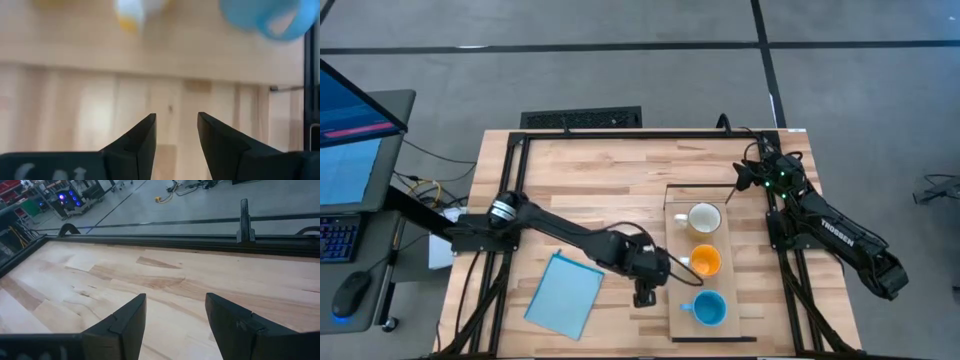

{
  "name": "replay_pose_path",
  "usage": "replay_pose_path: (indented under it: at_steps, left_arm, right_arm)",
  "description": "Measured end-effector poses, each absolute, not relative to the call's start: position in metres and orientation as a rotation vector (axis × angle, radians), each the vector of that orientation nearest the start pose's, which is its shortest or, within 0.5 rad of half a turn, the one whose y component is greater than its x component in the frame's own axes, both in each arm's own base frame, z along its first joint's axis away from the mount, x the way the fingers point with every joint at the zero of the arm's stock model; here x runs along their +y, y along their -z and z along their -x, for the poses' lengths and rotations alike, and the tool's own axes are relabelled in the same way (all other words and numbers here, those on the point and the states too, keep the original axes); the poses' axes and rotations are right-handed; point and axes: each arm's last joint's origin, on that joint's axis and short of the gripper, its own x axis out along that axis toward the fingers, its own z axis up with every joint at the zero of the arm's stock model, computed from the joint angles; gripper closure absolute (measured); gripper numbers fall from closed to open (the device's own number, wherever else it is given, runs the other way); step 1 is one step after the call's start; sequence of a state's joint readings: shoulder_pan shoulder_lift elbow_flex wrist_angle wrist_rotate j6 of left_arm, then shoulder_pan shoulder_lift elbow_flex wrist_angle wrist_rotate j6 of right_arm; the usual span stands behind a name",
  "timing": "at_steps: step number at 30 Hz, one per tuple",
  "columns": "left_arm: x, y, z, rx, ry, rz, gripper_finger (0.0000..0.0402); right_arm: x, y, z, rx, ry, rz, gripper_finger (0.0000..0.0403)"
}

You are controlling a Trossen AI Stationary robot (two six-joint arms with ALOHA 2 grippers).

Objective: Stack small to large cups/mugs on shelf
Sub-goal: Return to Home Position

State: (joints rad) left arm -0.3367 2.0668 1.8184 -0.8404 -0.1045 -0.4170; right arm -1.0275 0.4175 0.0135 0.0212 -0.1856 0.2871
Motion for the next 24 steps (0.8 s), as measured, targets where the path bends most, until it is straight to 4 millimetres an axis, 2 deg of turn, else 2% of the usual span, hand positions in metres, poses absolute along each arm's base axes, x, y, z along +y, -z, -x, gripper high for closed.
replay_pose_path:
  at_steps: [5, 10, 16, 19, 22, 24]
  left_arm:
    - [-0.130, -0.282, -0.410, 0.991, 0.011, 0.088, 0.0267]
    - [-0.111, -0.309, -0.400, 0.906, -0.073, -0.012, 0.0267]
    - [-0.094, -0.332, -0.380, 0.907, -0.176, -0.113, 0.0267]
    - [-0.083, -0.338, -0.362, 0.982, -0.300, -0.230, 0.0267]
    - [-0.075, -0.342, -0.349, 1.004, -0.473, -0.241, 0.0267]
    - [-0.073, -0.346, -0.341, 0.991, -0.498, -0.249, 0.0267]
  right_arm:
    - [-0.097, -0.134, -0.065, 0.203, 0.875, -0.493, 0.0177]
    - [-0.099, -0.144, -0.067, 0.159, 0.843, -0.469, 0.0177]
    - [-0.104, -0.192, -0.070, 0.041, 0.828, -0.377, 0.0177]
    - [-0.104, -0.219, -0.070, -0.019, 0.802, -0.331, 0.0177]
    - [-0.102, -0.240, -0.071, -0.067, 0.760, -0.295, 0.0177]
    - [-0.100, -0.253, -0.070, -0.094, 0.731, -0.273, 0.0177]
